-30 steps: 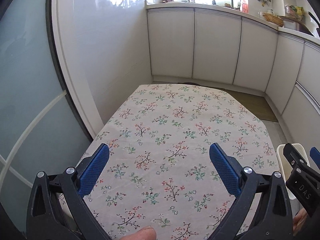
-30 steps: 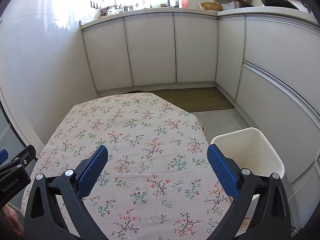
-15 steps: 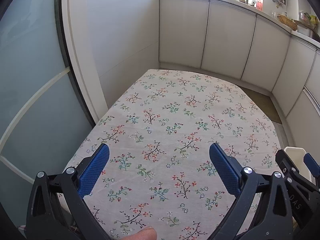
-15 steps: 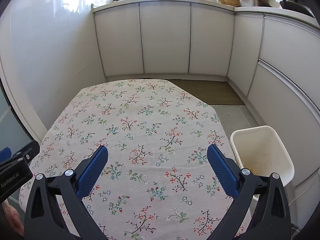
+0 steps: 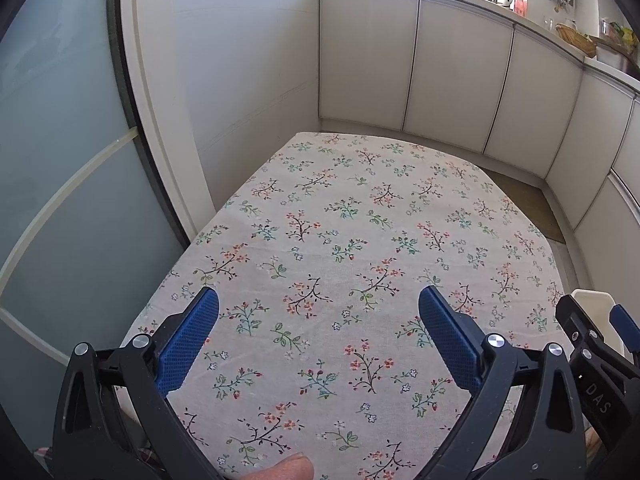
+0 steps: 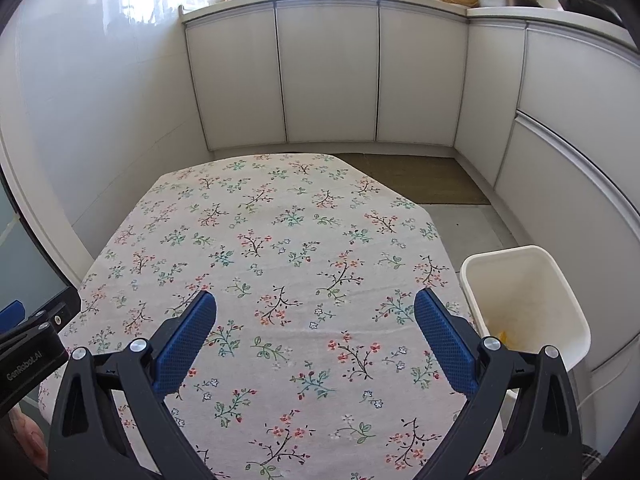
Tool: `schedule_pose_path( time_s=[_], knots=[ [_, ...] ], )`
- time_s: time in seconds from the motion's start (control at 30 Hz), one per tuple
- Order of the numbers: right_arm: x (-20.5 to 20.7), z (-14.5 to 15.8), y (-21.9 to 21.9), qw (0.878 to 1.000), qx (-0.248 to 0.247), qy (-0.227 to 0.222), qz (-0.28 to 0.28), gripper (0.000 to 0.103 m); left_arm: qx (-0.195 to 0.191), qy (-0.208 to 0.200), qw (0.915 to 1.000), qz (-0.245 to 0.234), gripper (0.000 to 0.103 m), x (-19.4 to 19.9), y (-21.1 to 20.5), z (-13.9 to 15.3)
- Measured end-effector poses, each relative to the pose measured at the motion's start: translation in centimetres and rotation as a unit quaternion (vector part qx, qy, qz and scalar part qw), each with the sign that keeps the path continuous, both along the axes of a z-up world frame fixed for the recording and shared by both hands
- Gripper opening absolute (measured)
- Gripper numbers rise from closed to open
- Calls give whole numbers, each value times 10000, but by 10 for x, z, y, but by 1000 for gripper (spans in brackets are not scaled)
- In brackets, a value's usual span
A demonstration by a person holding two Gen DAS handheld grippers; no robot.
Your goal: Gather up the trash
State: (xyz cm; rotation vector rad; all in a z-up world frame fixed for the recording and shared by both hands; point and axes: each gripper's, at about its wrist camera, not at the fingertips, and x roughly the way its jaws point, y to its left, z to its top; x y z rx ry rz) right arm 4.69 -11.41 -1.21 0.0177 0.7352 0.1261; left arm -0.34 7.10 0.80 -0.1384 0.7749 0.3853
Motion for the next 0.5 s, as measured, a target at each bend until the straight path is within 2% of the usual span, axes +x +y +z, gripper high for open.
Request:
schedule_pose_path(
  time_s=[0.5],
  knots=[
    [-2, 3, -6, 9998, 27, -151, -99, 96, -40, -59, 9998, -187, 96, 1, -11, 0]
  ],
)
